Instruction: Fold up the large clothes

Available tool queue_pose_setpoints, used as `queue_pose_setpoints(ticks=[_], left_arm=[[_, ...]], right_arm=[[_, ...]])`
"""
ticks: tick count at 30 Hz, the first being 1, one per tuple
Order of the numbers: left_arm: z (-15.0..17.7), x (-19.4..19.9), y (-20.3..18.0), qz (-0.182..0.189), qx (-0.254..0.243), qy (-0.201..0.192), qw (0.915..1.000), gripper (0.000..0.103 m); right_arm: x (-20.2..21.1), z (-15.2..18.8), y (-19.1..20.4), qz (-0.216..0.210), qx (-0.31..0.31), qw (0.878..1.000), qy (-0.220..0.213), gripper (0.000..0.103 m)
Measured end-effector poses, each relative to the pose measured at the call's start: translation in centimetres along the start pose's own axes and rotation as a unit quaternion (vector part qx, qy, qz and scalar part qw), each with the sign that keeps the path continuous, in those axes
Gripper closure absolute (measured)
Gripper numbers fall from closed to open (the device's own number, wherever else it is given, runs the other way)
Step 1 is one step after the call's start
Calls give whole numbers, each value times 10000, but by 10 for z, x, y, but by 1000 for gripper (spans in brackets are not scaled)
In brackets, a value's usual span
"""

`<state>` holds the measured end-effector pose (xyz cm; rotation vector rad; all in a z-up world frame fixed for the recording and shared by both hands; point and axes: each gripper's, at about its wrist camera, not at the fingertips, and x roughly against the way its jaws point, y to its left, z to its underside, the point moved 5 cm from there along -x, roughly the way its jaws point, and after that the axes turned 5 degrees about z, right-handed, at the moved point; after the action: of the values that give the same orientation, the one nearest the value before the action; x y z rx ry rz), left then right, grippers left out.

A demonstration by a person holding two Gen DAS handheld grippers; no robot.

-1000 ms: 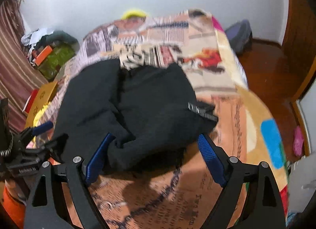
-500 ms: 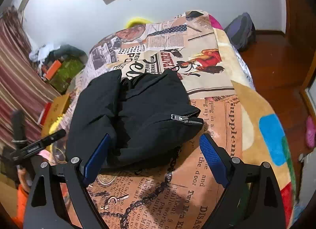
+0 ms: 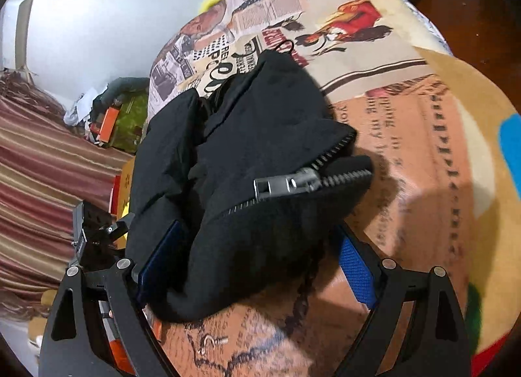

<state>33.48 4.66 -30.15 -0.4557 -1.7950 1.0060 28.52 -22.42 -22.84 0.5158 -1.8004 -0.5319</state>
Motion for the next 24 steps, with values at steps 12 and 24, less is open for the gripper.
queue_pose_setpoints(ticks=[12, 24], left_arm=[[3, 1, -17, -107, -272, -159, 9994, 7], [11, 68, -52, -481, -1062, -800, 9900, 15]], right_arm=[[-3, -1, 9, 375, 241, 9989, -147, 53], [6, -2, 53, 102, 560, 9981, -234, 75]])
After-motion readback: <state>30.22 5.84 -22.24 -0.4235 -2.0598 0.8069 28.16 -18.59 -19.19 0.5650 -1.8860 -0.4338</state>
